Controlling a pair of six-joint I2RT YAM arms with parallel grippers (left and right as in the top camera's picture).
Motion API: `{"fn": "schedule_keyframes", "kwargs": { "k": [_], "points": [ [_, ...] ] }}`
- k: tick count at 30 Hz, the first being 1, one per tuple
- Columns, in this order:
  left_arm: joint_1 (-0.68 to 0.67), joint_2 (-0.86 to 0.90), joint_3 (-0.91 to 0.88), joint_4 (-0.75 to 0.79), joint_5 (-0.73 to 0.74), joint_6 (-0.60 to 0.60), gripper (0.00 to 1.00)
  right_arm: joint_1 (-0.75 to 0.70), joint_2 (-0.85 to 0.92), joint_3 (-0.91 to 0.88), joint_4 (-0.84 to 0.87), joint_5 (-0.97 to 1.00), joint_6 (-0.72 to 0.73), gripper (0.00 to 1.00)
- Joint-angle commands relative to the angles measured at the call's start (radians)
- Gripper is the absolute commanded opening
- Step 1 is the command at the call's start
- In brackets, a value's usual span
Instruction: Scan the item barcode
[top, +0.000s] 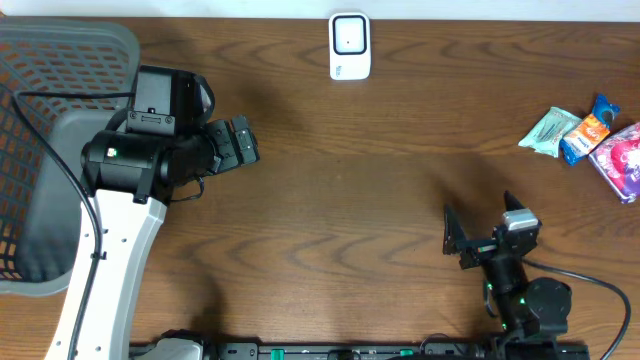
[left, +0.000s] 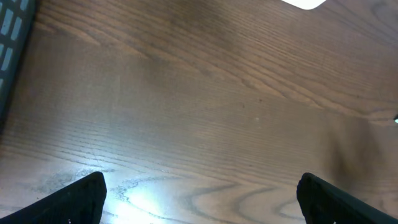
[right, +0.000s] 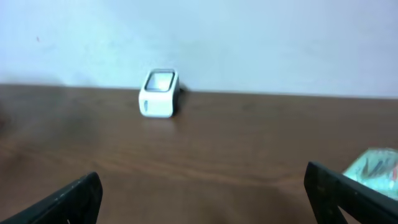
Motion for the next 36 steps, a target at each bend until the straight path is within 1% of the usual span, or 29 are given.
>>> {"fn": "schedule_keyframes", "kwargs": {
  "k": [1, 5, 10, 15, 18, 20, 24, 33, 36],
  "points": [
    [0.003, 0.000, 0.008, -0.002, -0.010, 0.013, 0.98, -0.006, -0.047, -0.050, 0.064, -0.006, -0.011, 0.99],
    [0.003, 0.000, 0.008, -0.003, -0.010, 0.013, 0.98, -0.006, -0.083, -0.096, 0.113, 0.016, -0.011, 0.99],
    [0.003, 0.000, 0.008, -0.002, -0.010, 0.013, 0.98, -0.006, -0.099, -0.097, 0.126, 0.070, -0.011, 0.99],
    [0.003, 0.000, 0.008, -0.003, -0.010, 0.013, 0.98, -0.007, -0.112, -0.097, 0.087, 0.153, -0.011, 0.99],
    [0.003, 0.000, 0.008, -0.002, -0.010, 0.013, 0.98, -0.021, -0.112, -0.097, 0.028, 0.163, -0.011, 0.99],
    [0.003, 0.000, 0.008, -0.002, -0.010, 0.013, 0.98, -0.041, -0.112, -0.097, -0.039, 0.163, 0.015, 0.99],
    [0.003, 0.000, 0.008, -0.003, -0.010, 0.013, 0.98, -0.067, -0.112, -0.097, -0.039, 0.163, 0.026, 0.99],
    [0.003, 0.000, 0.008, -0.003, -0.010, 0.013, 0.98, -0.067, -0.112, -0.097, -0.038, 0.167, 0.025, 0.99],
    [0.003, 0.000, 0.008, -0.003, -0.010, 0.013, 0.98, -0.067, -0.112, -0.097, -0.040, 0.169, 0.005, 0.99]
  ]
}}
